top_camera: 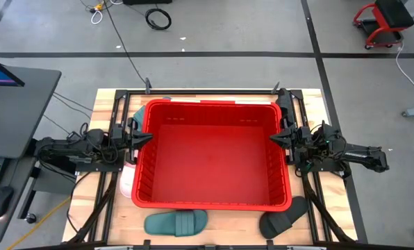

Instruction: Pick and place slides into bin

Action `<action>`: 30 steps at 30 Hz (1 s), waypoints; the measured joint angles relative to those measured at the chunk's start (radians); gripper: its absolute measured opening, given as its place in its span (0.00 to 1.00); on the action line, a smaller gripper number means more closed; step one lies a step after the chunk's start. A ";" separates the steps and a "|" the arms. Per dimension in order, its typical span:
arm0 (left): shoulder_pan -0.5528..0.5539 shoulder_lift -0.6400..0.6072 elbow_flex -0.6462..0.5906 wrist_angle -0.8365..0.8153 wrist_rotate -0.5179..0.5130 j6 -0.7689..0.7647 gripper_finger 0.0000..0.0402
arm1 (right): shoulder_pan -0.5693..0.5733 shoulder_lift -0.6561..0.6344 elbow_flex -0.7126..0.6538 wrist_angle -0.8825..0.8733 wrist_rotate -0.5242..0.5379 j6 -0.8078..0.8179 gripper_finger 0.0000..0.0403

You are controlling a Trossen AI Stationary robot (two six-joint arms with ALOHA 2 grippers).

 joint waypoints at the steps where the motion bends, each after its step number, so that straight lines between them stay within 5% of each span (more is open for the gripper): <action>1: 0.000 0.000 0.000 0.000 0.000 0.000 0.08 | 0.000 0.000 0.000 0.000 0.000 0.000 0.03; 30: 0.000 0.000 0.000 0.000 0.000 0.000 0.10 | 0.000 0.000 0.000 0.000 0.000 -0.001 0.03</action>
